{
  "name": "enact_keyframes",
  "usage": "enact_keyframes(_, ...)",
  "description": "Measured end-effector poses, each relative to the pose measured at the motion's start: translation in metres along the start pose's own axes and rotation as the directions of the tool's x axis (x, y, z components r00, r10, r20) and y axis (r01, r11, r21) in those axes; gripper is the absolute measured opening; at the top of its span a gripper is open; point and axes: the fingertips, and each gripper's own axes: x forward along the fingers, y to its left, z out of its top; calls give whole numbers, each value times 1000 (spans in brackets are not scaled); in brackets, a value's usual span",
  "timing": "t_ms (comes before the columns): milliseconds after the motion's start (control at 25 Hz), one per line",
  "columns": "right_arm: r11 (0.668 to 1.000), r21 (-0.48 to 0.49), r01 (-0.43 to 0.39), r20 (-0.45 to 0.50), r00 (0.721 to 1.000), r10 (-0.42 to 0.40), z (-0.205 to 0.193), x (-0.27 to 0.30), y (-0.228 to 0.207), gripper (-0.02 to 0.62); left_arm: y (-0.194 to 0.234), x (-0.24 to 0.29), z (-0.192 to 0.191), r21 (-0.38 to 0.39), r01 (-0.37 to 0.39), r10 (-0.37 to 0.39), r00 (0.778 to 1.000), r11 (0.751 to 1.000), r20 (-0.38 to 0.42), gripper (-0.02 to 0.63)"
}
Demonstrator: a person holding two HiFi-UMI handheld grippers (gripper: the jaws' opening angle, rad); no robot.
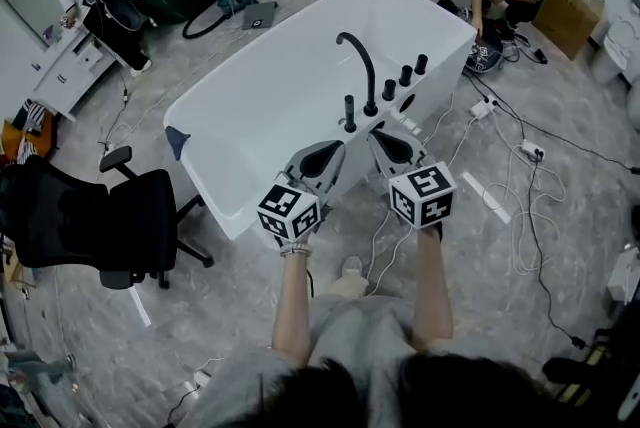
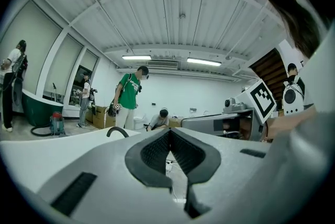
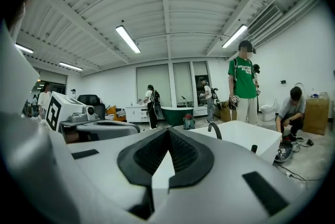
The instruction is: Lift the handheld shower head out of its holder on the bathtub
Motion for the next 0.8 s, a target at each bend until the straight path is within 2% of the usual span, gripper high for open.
enact_keyframes(240, 999, 8, 47, -13, 999, -47, -4, 19, -7, 0, 20, 11, -3, -17, 44, -44, 999, 999, -4, 5)
enact_keyframes(400, 999, 16, 51, -48, 998, -51, -17, 27, -9, 0, 27, 17, -12, -40, 48, -49, 999, 998, -21, 5)
enact_keyframes(800, 998, 62, 5, -109, 994, 2, -39, 48, -30, 0, 41, 30, -39, -118, -29, 22, 998, 993, -62, 5)
